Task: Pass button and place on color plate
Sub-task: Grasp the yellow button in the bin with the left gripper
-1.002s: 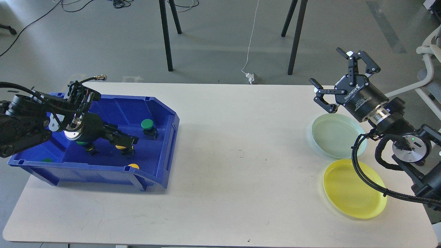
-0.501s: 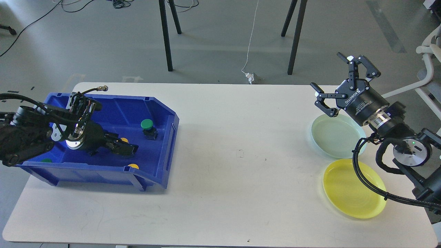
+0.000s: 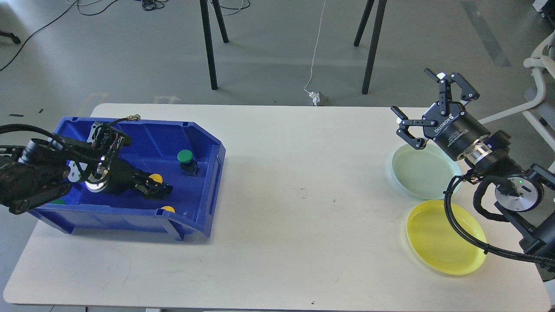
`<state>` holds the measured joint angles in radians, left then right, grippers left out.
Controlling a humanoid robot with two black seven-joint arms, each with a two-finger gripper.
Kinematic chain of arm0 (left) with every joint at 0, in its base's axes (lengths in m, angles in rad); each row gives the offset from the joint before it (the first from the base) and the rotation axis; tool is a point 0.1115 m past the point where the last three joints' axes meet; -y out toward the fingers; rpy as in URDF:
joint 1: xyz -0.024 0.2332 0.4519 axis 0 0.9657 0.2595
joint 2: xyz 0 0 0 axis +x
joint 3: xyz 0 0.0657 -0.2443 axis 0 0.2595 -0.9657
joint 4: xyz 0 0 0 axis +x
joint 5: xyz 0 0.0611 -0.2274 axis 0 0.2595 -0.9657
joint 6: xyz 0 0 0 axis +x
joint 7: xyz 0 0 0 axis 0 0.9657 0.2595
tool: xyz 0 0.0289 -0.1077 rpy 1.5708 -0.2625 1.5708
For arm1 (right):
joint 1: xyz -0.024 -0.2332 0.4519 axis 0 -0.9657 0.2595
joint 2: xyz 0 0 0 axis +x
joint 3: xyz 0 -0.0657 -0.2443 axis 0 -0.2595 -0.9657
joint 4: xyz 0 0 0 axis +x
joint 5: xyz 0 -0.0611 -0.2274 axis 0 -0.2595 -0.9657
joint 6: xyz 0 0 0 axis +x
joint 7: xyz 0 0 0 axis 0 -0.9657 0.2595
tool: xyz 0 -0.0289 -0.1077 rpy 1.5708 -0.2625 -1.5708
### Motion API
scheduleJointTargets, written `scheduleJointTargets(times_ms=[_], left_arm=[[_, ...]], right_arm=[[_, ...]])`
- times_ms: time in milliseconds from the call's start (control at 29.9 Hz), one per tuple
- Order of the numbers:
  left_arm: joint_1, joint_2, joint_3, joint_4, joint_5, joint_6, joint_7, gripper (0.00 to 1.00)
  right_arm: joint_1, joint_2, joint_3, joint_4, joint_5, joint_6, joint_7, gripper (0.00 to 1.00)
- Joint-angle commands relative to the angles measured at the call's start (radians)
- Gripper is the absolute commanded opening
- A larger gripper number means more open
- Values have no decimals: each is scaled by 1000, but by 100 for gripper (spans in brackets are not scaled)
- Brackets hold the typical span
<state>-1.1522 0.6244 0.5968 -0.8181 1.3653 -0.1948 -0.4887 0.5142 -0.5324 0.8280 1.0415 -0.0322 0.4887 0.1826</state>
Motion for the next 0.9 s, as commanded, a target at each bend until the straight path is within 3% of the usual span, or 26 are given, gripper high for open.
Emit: scheduleJointTargets(times_ms=[0,67,301,367,601,768,868], left_arm=[[2,0,0,1,8,0,0,51],[-1,0,-2,2,17,1,0,40],[2,0,-3,13,18,3,0,19],[0,1,-5,13,18,3,0,4],[-59,64,-17,-45,17,-5,0,0],[-236,296,-83,-341,15,-28,0,1],[-294,435,-214,-511,6,-113,0,1]], right_arm=[[-3,0,0,0,0,0,0,100],[-5,0,2,0,0,0,0,100],[-22,0,20,0,0,0,0,100],[-26,0,23,0,0,0,0,100],[-36,-1,34,2,0,0,0,100],[-46,-3,57,5,3,0,0,100],[-63,5,124,8,5,0,0,100]])
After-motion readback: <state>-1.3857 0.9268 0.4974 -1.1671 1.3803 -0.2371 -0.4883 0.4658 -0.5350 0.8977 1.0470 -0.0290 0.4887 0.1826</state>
